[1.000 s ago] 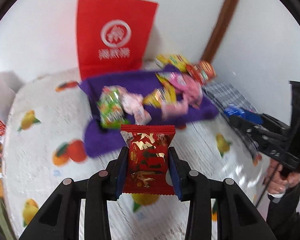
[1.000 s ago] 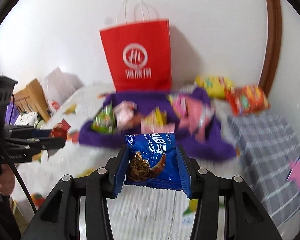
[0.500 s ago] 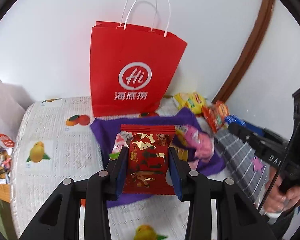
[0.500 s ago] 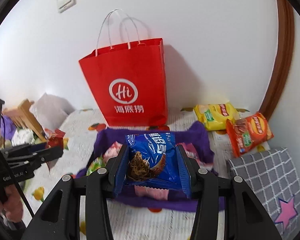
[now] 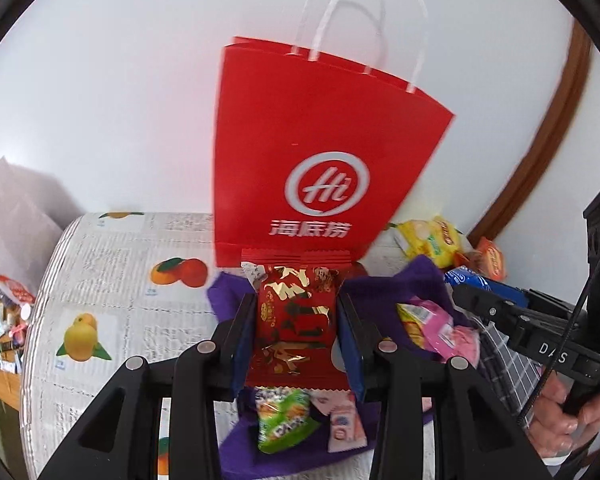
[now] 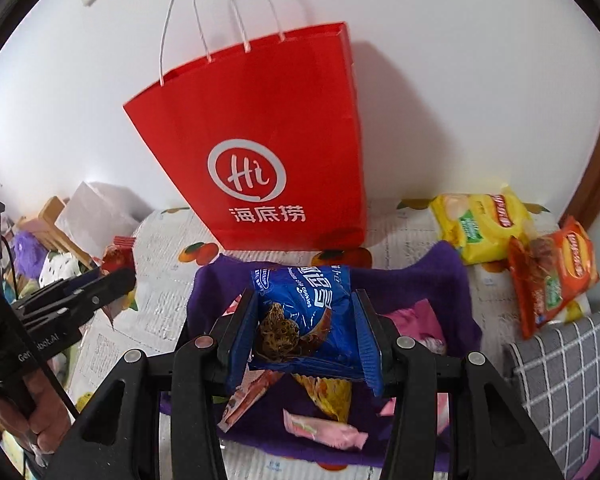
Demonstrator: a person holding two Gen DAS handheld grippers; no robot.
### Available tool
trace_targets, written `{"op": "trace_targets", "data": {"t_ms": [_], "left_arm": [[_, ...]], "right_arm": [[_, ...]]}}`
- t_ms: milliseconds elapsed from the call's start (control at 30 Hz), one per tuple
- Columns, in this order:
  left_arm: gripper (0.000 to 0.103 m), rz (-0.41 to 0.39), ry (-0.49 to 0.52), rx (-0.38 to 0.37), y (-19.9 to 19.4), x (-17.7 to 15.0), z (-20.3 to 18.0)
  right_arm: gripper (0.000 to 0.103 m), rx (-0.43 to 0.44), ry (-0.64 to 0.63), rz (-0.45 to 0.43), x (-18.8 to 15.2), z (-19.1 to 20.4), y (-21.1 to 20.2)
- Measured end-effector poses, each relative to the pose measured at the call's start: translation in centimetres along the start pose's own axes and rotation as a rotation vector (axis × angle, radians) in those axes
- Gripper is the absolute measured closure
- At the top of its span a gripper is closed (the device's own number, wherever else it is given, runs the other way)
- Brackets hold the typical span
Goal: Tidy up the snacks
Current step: 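Carry both held packets over the purple towel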
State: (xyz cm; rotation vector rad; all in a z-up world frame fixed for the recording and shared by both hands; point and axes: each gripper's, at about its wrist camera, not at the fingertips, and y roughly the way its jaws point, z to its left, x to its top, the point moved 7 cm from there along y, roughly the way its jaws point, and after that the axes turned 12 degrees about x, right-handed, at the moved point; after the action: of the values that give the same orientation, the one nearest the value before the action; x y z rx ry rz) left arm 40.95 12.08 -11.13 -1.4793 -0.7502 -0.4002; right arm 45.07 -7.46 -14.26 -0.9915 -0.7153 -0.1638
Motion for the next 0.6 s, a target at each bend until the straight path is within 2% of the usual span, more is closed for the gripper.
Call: {"op": "trace_targets", "data": {"t_ms": [133,267,400,600], "left_arm": [[0.066,0.028,-0.008,0.032,1.4,-0.2,0.6],[0.066,0.066,-0.02,0.034,2.9,-0.6,0.6],[0.066,0.07,-0.011,0.042,3.1,-1.1,0.2],[0.066,0.061,-0.007,0.039,2.8,-1.1,-0.2]], "right_arm": [[0.056,0.058,0.016,0.071,-0.8,0.0,2.5],[0.056,0.057,0.025,0.135,-1.8,-0.3,4.0],[0.056,0.041,-0.009,0.175,-2.5,-0.1,4.9],[0.056,0.07,-0.036,0.234,-3.7,1.0,6.0]]}}
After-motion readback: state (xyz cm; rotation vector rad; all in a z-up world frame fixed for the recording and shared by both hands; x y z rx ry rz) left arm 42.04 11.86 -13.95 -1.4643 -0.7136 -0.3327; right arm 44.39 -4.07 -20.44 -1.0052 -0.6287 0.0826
